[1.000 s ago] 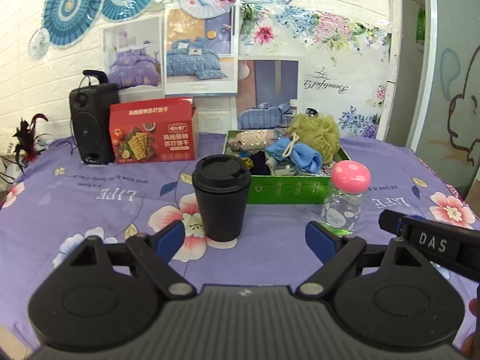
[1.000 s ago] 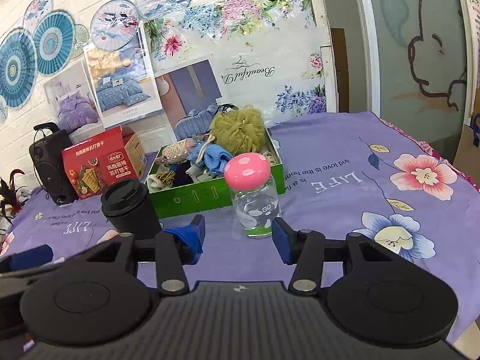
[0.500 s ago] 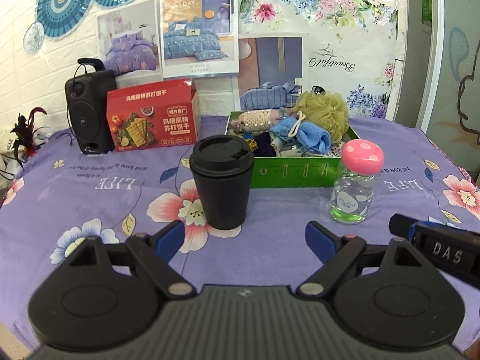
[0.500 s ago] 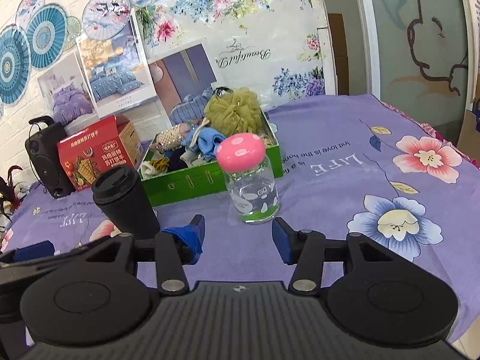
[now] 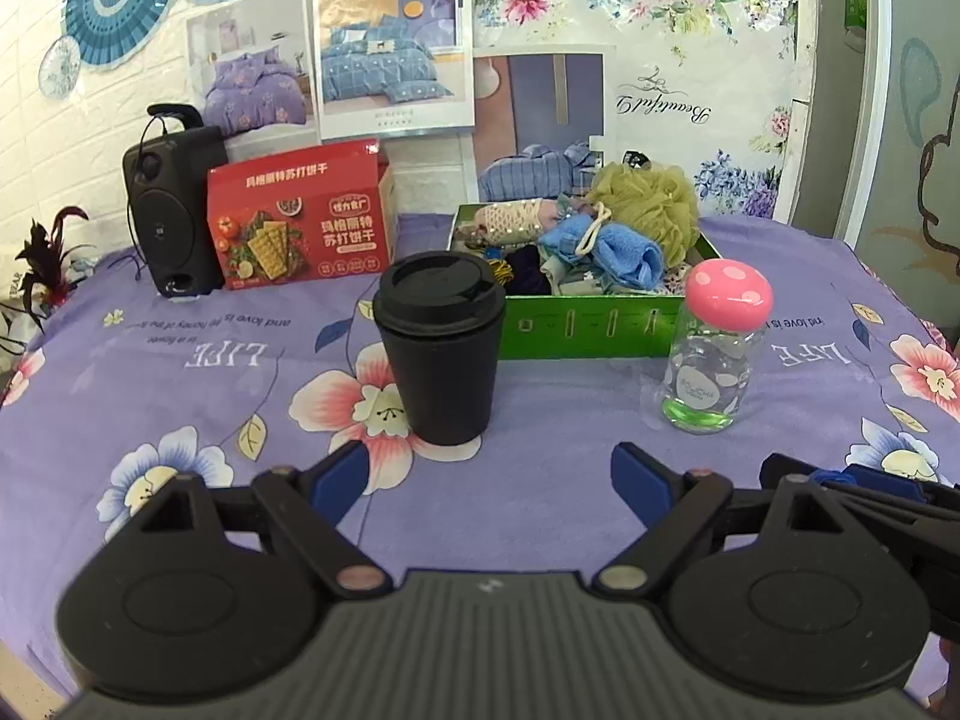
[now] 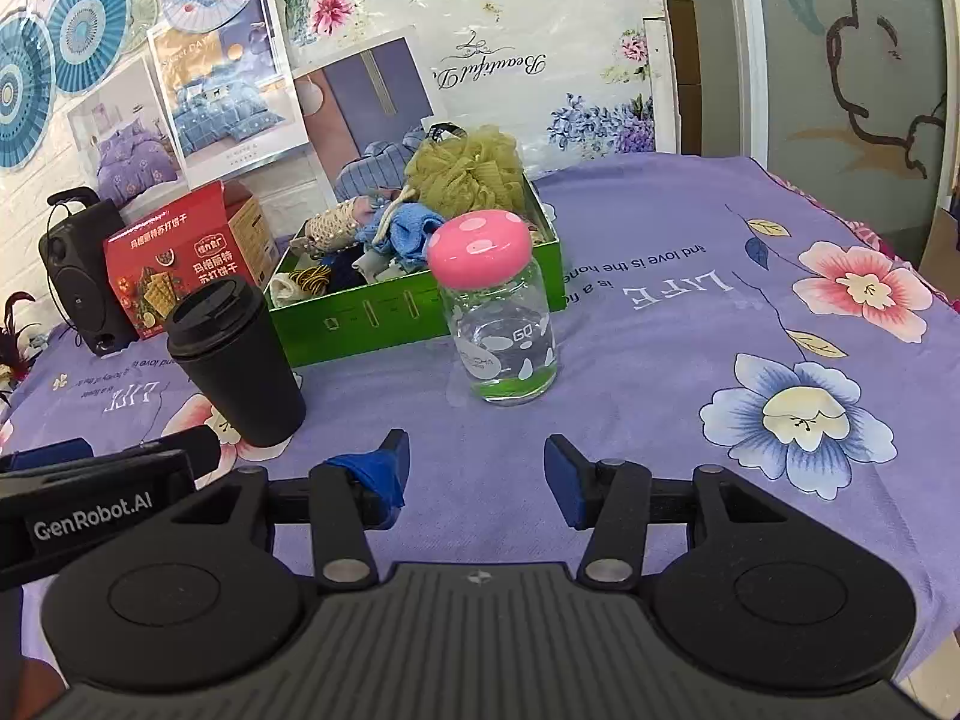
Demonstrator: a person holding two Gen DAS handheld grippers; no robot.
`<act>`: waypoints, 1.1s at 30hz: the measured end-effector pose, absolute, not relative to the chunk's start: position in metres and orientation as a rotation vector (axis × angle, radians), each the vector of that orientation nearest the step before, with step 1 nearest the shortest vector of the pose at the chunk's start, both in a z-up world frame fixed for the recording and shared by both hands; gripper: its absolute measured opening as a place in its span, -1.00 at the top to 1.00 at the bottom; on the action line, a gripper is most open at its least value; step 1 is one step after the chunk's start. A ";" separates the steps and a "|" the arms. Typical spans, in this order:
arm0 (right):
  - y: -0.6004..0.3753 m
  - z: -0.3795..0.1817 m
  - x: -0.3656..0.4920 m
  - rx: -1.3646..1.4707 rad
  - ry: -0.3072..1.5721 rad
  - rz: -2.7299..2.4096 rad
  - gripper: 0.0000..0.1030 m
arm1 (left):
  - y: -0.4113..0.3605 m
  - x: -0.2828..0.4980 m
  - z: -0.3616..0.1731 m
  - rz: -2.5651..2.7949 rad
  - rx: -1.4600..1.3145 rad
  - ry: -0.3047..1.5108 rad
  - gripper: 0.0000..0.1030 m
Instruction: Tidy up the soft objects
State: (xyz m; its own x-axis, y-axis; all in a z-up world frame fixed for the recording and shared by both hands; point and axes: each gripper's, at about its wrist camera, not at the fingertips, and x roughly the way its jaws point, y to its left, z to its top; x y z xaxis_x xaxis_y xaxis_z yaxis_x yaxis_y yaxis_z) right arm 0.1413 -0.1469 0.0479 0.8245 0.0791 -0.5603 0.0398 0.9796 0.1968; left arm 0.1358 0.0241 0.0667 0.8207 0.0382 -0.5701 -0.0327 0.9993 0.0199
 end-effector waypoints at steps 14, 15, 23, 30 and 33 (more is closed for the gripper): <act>-0.140 0.052 0.139 0.190 0.596 0.040 0.32 | 0.025 0.133 0.070 0.031 0.013 0.597 -0.73; -0.139 0.052 0.139 0.190 0.596 0.039 0.32 | 0.024 0.133 0.070 0.030 0.013 0.596 -0.73; -0.139 0.052 0.139 0.189 0.595 0.041 0.32 | 0.025 0.133 0.071 0.024 0.007 0.601 -0.73; -0.138 0.054 0.138 0.186 0.595 0.042 0.32 | 0.026 0.133 0.070 0.029 0.002 0.604 -0.73; -0.137 0.054 0.138 0.183 0.595 0.041 0.32 | 0.026 0.133 0.070 0.030 -0.001 0.606 -0.73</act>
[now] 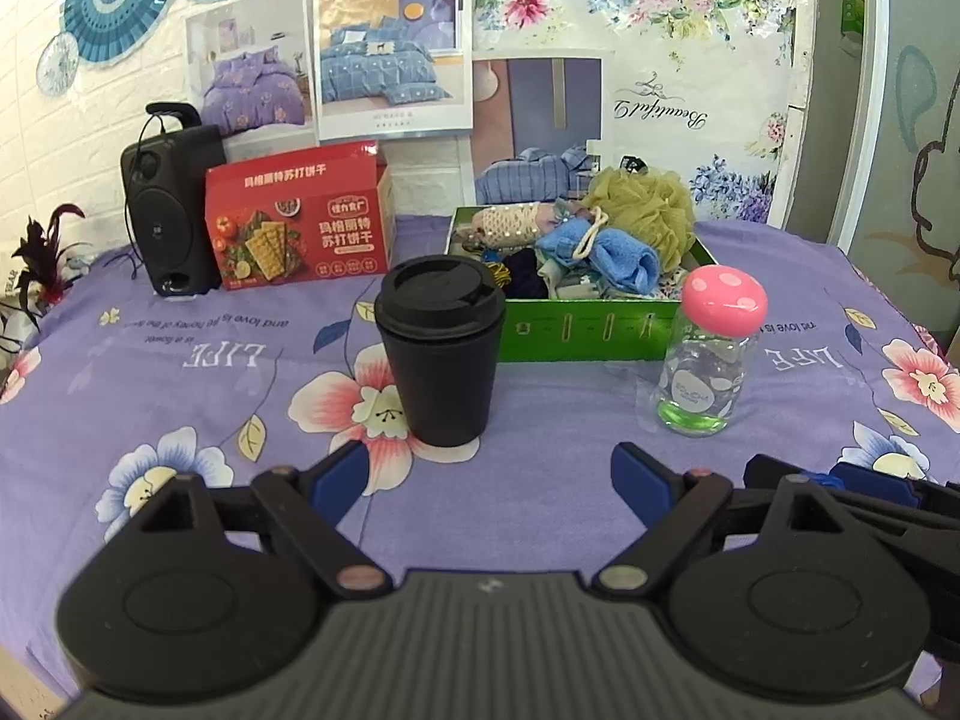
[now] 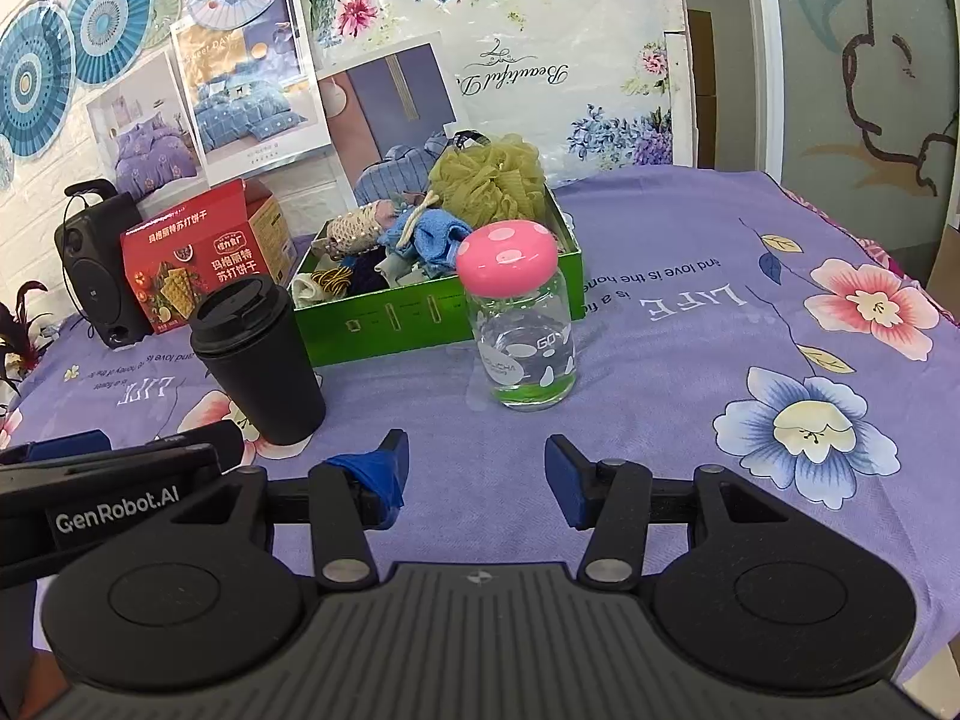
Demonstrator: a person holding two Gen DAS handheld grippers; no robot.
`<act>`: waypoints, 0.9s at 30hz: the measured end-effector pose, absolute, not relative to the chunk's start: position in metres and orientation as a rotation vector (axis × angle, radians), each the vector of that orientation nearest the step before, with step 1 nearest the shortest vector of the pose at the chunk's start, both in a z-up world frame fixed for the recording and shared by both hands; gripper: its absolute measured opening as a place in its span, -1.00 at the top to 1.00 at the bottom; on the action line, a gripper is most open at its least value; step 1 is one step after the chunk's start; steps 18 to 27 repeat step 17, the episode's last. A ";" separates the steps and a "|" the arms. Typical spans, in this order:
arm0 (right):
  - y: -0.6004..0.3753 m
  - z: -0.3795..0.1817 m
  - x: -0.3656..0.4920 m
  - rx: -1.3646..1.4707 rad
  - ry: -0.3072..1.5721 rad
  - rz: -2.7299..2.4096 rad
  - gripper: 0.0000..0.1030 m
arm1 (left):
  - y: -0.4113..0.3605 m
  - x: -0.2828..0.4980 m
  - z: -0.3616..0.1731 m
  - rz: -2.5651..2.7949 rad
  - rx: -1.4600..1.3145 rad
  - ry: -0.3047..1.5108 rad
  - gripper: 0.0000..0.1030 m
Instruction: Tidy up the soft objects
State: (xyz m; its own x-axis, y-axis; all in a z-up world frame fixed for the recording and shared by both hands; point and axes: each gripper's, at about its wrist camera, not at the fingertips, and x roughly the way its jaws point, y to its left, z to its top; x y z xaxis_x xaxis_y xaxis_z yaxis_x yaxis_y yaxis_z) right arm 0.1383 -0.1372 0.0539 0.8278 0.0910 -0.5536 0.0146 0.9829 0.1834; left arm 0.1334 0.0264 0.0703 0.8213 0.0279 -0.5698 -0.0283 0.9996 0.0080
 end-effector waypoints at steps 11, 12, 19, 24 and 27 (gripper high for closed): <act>-0.138 0.051 0.139 0.175 0.606 0.044 0.32 | 0.028 0.135 0.069 0.043 -0.010 0.613 -0.73; -0.138 0.051 0.139 0.176 0.608 0.048 0.32 | 0.028 0.134 0.069 0.048 -0.007 0.607 -0.73; -0.136 0.049 0.141 0.169 0.616 0.060 0.32 | 0.030 0.133 0.071 0.063 -0.003 0.582 -0.73; -0.136 0.049 0.141 0.169 0.616 0.060 0.32 | 0.030 0.133 0.071 0.063 -0.003 0.582 -0.73; -0.136 0.049 0.141 0.169 0.616 0.060 0.32 | 0.030 0.133 0.071 0.063 -0.003 0.582 -0.73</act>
